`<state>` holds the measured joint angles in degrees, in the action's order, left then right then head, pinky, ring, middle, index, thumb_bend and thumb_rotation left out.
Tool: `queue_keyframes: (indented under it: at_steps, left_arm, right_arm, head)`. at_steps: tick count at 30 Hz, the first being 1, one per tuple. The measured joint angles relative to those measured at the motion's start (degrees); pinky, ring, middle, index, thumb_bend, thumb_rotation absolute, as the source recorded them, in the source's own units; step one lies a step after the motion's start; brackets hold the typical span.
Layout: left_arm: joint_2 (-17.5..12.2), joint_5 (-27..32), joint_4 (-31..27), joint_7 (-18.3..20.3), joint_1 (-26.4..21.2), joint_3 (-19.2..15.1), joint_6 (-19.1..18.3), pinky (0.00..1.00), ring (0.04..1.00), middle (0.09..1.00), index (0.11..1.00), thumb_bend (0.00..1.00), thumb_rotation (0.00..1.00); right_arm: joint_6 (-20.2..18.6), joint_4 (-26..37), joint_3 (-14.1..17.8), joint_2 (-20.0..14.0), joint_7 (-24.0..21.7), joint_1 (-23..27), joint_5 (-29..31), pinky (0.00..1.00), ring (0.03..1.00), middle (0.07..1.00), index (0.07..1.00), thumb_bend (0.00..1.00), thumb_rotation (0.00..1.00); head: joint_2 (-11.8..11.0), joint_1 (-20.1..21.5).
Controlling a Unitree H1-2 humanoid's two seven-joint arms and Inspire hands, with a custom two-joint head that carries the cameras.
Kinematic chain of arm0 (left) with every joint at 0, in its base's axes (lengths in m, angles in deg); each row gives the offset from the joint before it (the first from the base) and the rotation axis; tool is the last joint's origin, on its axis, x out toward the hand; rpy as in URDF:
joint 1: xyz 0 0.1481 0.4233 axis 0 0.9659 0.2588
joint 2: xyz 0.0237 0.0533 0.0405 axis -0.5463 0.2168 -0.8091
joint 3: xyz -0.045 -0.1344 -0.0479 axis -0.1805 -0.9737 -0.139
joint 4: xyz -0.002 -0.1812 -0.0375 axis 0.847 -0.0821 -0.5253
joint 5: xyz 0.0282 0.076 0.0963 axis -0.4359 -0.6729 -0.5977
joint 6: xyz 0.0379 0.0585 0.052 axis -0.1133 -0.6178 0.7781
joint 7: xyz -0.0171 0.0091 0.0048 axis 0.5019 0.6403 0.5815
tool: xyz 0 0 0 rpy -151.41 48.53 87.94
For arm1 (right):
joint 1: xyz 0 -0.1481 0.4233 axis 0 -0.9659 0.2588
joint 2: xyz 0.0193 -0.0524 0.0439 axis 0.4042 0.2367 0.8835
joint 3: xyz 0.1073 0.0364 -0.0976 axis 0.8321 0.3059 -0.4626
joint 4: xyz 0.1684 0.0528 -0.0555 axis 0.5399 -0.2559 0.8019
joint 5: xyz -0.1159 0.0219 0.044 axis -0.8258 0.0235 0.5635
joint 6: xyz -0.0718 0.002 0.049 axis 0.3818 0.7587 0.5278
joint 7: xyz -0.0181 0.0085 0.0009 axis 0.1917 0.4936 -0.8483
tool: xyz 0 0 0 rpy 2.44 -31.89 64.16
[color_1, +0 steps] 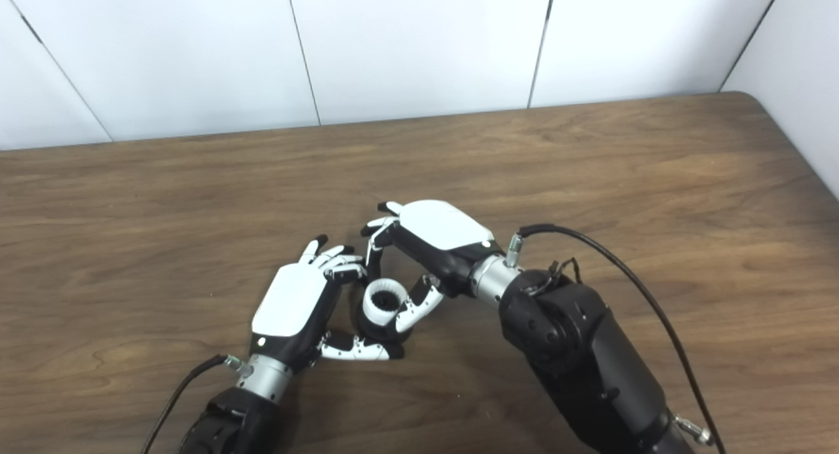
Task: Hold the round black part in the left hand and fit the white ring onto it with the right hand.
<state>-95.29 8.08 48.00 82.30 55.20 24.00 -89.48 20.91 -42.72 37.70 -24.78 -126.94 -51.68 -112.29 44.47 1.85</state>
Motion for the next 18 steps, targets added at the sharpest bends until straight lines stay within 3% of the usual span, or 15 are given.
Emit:
queue_keyframes:
  at_steps: [18]
  left_arm:
    - [0.00, -0.06, 0.01, 0.14, -0.20, 0.15, -0.06, 1.00, 0.877, 0.767, 0.486, 0.52, 0.06]
  right_arm:
    - [0.48, -1.48, -0.07, 0.31, 1.30, -0.69, 0.58, 0.94, 0.978, 0.859, 0.486, 0.52, 0.13]
  head:
    - [0.00, 0.00]
